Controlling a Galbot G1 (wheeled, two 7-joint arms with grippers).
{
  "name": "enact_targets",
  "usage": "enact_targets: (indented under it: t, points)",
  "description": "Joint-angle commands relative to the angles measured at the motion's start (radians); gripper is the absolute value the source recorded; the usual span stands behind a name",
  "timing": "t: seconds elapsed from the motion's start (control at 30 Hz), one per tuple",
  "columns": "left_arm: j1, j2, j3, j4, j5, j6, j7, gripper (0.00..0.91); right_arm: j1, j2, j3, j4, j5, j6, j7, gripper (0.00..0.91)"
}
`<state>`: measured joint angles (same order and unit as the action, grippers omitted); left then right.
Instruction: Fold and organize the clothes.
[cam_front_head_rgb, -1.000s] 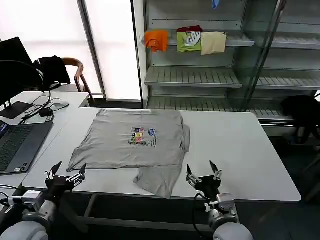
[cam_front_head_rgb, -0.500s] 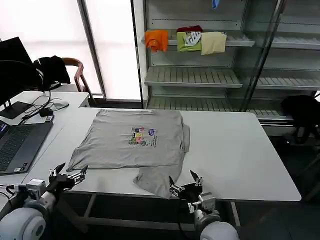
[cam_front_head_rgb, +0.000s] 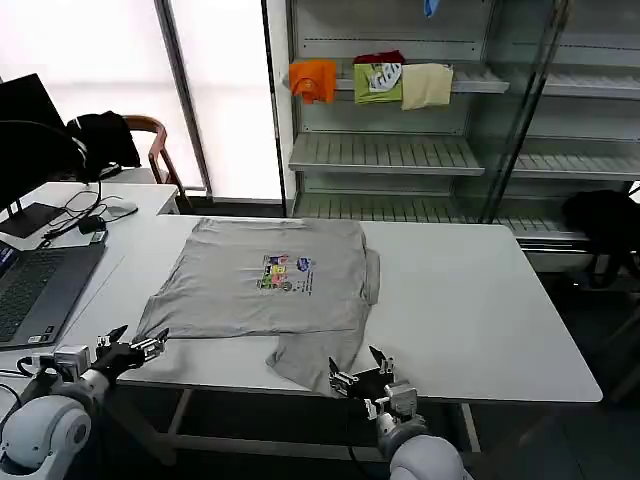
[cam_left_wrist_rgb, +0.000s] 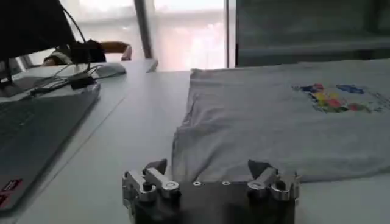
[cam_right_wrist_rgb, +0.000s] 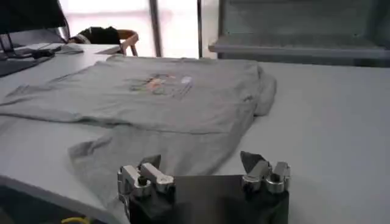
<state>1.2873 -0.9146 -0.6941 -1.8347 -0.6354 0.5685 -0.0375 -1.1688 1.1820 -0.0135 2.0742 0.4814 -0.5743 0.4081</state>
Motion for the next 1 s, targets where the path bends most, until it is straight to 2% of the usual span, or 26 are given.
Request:
enact_targets:
  t: [0.03,0.17,0.3,0.33,0.37,0.4,0.43,0.5,0.53,0.6,0.7,0.73,0.77,0.8,0.83,0.87,0.97,1.0]
  points:
    - [-0.057,0.002,0.01,0.092,-0.029,0.007,0.01,0.907,0.01,0.004,-0.008,-0.024,0.009,-0.006,0.0,0.907]
    - [-0.056,-0.001,0.014,0.097,-0.034,0.007,0.017,0.907,0.008,0.004,-0.013,-0.031,0.008,-0.006,-0.003,0.907]
    - [-0.057,-0.005,0.019,0.103,-0.034,0.005,0.021,0.836,0.005,0.004,-0.01,-0.044,0.009,-0.005,-0.009,0.907]
    - [-0.057,-0.006,0.02,0.104,-0.034,0.004,0.022,0.806,0.005,0.004,-0.011,-0.048,0.009,-0.005,-0.008,0.826]
    - [-0.057,-0.007,0.021,0.104,-0.035,0.004,0.022,0.786,0.005,0.004,-0.012,-0.052,0.009,-0.005,-0.01,0.796]
    - [-0.057,-0.007,0.023,0.103,-0.035,0.004,0.023,0.675,0.005,0.004,-0.014,-0.053,0.009,-0.005,-0.012,0.736]
    - [-0.056,-0.007,0.024,0.102,-0.035,0.004,0.024,0.615,0.005,0.004,-0.016,-0.054,0.009,-0.005,-0.013,0.685]
    - [-0.056,-0.008,0.025,0.102,-0.036,0.003,0.025,0.544,0.005,0.005,-0.019,-0.054,0.009,-0.005,-0.017,0.615]
    - [-0.056,-0.008,0.026,0.102,-0.036,0.003,0.025,0.474,0.006,0.007,-0.023,-0.056,0.008,-0.005,-0.016,0.544]
    - [-0.056,-0.01,0.028,0.102,-0.035,0.002,0.026,0.403,0.007,0.009,-0.029,-0.058,0.008,-0.005,-0.014,0.443]
    - [-0.053,-0.012,0.029,0.101,-0.035,0.001,0.03,0.363,0.004,0.01,-0.042,-0.059,0.008,-0.005,-0.015,0.403]
    - [-0.053,-0.013,0.029,0.1,-0.035,0.001,0.032,0.322,0.004,0.01,-0.043,-0.061,0.008,-0.005,-0.016,0.322]
    - [-0.052,-0.013,0.029,0.1,-0.035,0.001,0.033,0.292,0.003,0.011,-0.045,-0.065,0.007,-0.005,-0.016,0.322]
    - [-0.052,-0.014,0.029,0.099,-0.035,0.0,0.035,0.222,0.002,0.011,-0.045,-0.067,0.007,-0.005,-0.016,0.252]
    - [-0.051,-0.013,0.03,0.098,-0.035,0.0,0.037,0.222,0.002,0.011,-0.045,-0.072,0.008,-0.005,-0.016,0.232]
    - [-0.05,-0.013,0.031,0.098,-0.035,0.0,0.04,0.222,0.002,0.011,-0.045,-0.073,0.008,-0.005,-0.016,0.232]
    - [-0.05,-0.011,0.033,0.098,-0.034,-0.003,0.047,0.101,0.001,0.01,-0.045,-0.07,0.008,-0.005,-0.016,0.222]
    - [-0.05,-0.01,0.034,0.097,-0.033,-0.003,0.049,0.02,0.001,0.01,-0.044,-0.067,0.008,-0.005,-0.016,0.222]
